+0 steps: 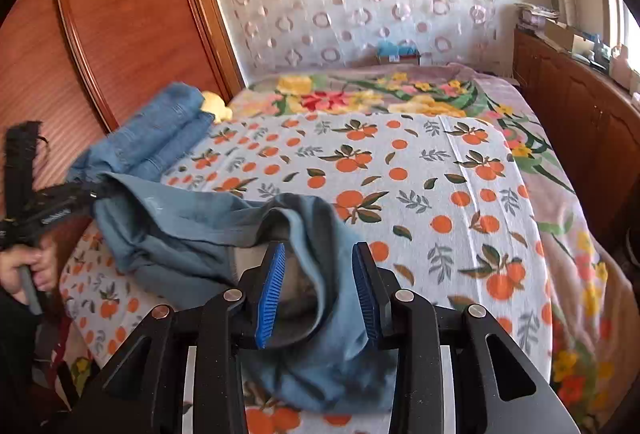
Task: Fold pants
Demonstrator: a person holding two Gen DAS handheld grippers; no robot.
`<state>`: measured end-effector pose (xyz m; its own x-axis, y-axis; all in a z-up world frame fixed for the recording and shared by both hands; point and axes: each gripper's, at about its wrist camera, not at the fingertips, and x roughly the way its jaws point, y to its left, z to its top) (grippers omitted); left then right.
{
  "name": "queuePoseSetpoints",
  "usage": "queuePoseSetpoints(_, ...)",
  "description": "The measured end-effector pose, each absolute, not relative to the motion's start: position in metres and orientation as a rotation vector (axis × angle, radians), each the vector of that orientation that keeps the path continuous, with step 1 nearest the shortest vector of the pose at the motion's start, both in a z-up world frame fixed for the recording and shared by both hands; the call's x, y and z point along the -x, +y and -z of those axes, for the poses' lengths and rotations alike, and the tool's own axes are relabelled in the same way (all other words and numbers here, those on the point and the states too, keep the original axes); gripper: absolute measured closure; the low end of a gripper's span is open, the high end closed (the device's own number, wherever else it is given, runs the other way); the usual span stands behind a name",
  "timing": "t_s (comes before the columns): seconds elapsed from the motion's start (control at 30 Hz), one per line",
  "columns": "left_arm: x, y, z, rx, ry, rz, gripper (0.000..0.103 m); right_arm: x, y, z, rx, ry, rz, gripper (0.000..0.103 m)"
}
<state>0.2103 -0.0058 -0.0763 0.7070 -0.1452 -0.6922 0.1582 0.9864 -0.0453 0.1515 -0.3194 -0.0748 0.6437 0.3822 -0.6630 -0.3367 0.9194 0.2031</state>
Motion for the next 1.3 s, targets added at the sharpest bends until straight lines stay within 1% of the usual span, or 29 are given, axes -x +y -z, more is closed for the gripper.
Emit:
queuePoseSetpoints(0.1, -0.208, -0.005, 0.081, -0.008, 0.760, 0.171, 0.097, -0.129, -0.314, 0.080, -0.065, 0.777, -0.448, 0.067)
queuePoseSetpoints(0.17, -0.208, -0.001, 0.083, -0.003, 0.761, 0.174, 0.097, -0.122, -0.311, 0.088, -0.046, 0.792, -0.465, 0.078)
queuePoseSetpoints(0.23, -0.208, 0.003, 0.086, 0.004, 0.764, 0.176, 0.097, -0.124, -0.308, 0.093, -0.003, 0.810, -0.440, 0.080)
queuePoseSetpoints(0.37, -0.207, 0.005, 0.087, 0.009, 0.766, 0.180, 0.097, -0.133, -0.314, 0.100, 0.014, 0.827, -0.385, 0.080)
queuePoseSetpoints(0.53, -0.206, 0.005, 0.088, 0.010, 0.767, 0.181, 0.097, -0.129, -0.321, 0.091, -0.017, 0.837, -0.378, 0.080)
queuePoseSetpoints(0.87, -0.204, 0.003, 0.091, 0.008, 0.778, 0.196, 0.097, -0.139, -0.305, 0.109, -0.051, 0.886, -0.406, 0.081)
queuePoseSetpoints(0.9, -0.205, 0.003, 0.090, 0.005, 0.777, 0.195, 0.097, -0.143, -0.305, 0.110, -0.054, 0.891, -0.404, 0.087)
queuePoseSetpoints(0.93, -0.205, 0.003, 0.088, 0.002, 0.773, 0.191, 0.097, -0.144, -0.306, 0.109, -0.052, 0.885, -0.404, 0.100)
queuePoseSetpoints(1.1, -0.197, 0.012, 0.052, 0.031, 0.689, 0.178, 0.097, -0.135, -0.323, 0.064, -0.033, 0.757, -0.382, 0.101)
queuePoseSetpoints(1.3, -0.185, 0.013, -0.014, 0.068, 0.555, 0.188, 0.097, -0.119, -0.357, -0.017, 0.028, 0.595, -0.306, 0.101)
